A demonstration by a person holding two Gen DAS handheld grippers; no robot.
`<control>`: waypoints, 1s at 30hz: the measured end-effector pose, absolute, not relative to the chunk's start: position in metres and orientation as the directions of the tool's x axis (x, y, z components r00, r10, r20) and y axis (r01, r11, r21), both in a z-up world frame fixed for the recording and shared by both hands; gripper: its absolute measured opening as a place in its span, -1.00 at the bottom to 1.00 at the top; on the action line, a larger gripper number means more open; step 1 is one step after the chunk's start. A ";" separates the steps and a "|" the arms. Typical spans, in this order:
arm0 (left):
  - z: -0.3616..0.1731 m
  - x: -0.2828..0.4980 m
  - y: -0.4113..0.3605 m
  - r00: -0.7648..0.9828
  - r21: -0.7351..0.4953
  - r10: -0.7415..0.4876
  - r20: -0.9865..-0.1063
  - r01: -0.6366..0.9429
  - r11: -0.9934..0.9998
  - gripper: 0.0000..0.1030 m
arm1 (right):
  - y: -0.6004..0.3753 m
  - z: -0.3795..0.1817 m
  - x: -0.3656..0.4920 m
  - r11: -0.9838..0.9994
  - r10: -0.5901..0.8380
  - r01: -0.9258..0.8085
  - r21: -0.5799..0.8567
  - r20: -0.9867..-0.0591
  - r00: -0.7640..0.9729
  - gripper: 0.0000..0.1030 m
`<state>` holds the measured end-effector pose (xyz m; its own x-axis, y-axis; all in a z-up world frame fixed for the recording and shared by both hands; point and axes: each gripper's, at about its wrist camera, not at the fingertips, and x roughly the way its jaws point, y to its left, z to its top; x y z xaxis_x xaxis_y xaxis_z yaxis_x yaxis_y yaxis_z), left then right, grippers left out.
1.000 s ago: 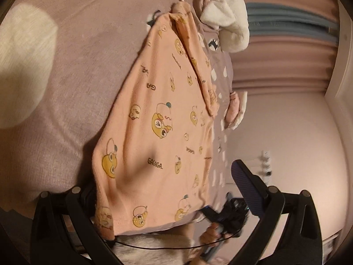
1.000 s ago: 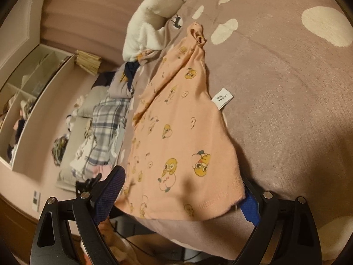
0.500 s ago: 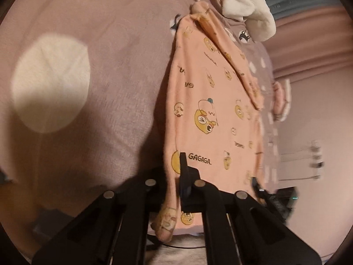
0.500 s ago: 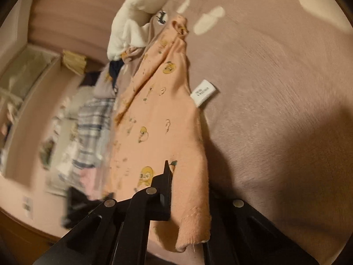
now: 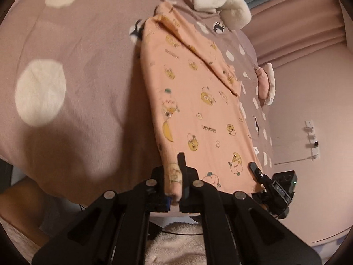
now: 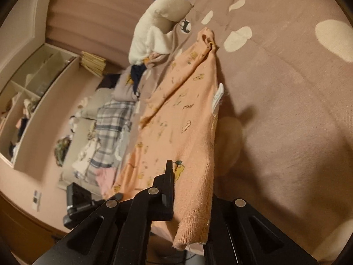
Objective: Fold small clothes
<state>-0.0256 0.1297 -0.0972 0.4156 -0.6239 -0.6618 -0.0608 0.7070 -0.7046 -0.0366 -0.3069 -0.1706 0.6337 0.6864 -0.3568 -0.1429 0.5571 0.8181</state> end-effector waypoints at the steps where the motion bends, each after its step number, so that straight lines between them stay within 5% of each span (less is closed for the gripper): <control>1: -0.102 -0.024 0.132 0.414 -0.707 -0.621 -0.666 -0.084 0.702 -0.96 | -0.307 -0.173 -0.035 0.549 0.690 -0.137 0.825 -0.354 0.631 -0.99; 8: -0.105 -0.006 0.139 0.434 -0.733 -0.622 -0.652 -0.152 0.663 -0.95 | -0.304 -0.169 -0.021 0.547 0.706 -0.136 0.826 -0.368 0.605 -0.99; 17: -0.070 0.023 0.130 0.452 -0.592 -0.479 -0.752 -0.142 0.794 -0.96 | -0.300 -0.140 -0.005 0.579 0.698 -0.178 0.795 -0.372 0.612 -0.99; 30: -0.011 0.129 0.129 0.552 -0.714 -0.565 -0.613 -0.080 0.696 -0.96 | -0.295 -0.073 0.089 0.586 0.708 -0.273 0.763 -0.318 0.631 -0.99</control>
